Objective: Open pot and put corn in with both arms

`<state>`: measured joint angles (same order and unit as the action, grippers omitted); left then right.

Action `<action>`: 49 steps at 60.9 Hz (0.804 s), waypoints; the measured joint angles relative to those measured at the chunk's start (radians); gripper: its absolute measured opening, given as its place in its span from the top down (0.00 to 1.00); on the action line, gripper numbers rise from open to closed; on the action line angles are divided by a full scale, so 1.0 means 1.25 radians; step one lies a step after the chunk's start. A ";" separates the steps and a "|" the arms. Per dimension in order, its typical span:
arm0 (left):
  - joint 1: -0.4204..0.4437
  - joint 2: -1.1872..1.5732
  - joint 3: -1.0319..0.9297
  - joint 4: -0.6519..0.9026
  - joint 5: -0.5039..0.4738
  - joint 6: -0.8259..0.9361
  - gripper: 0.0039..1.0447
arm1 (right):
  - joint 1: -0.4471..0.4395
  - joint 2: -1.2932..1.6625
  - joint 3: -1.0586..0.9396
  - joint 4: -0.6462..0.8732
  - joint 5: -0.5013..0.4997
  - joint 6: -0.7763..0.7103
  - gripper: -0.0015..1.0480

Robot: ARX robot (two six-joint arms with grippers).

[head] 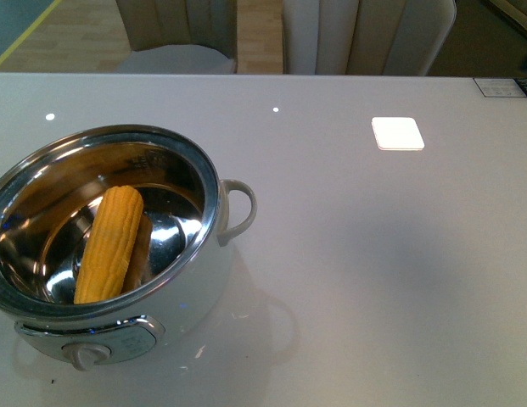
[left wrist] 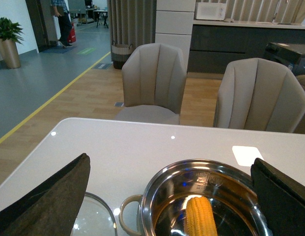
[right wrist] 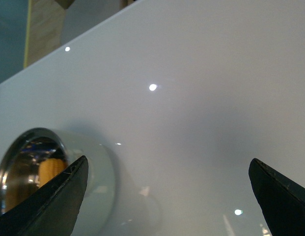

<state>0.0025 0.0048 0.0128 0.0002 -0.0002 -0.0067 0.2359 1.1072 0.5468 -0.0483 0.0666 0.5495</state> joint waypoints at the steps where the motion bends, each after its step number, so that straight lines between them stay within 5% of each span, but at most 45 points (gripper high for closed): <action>1: 0.000 0.000 0.000 0.000 0.000 0.000 0.07 | -0.004 -0.022 -0.011 -0.017 0.012 -0.008 0.08; 8: 0.000 0.000 0.000 0.000 0.000 0.000 0.07 | -0.014 -0.066 -0.049 0.005 0.054 -0.051 0.11; 15: 0.000 0.000 0.000 0.000 0.000 0.000 0.07 | -0.026 -0.084 -0.217 0.439 0.095 -0.261 0.29; 21: 0.000 0.000 0.000 0.000 0.000 0.000 0.07 | -0.049 -0.130 -0.284 0.609 0.079 -0.360 0.45; 40: 0.000 0.000 0.000 0.000 0.000 0.000 0.07 | -0.108 -0.283 -0.366 0.559 0.023 -0.426 0.97; 49: 0.000 0.000 0.000 0.000 0.000 0.000 0.07 | -0.184 -0.374 -0.393 0.497 -0.046 -0.434 0.98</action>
<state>0.0025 0.0048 0.0128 0.0002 -0.0002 -0.0067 0.0059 0.6399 0.0555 0.5735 0.0090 0.0067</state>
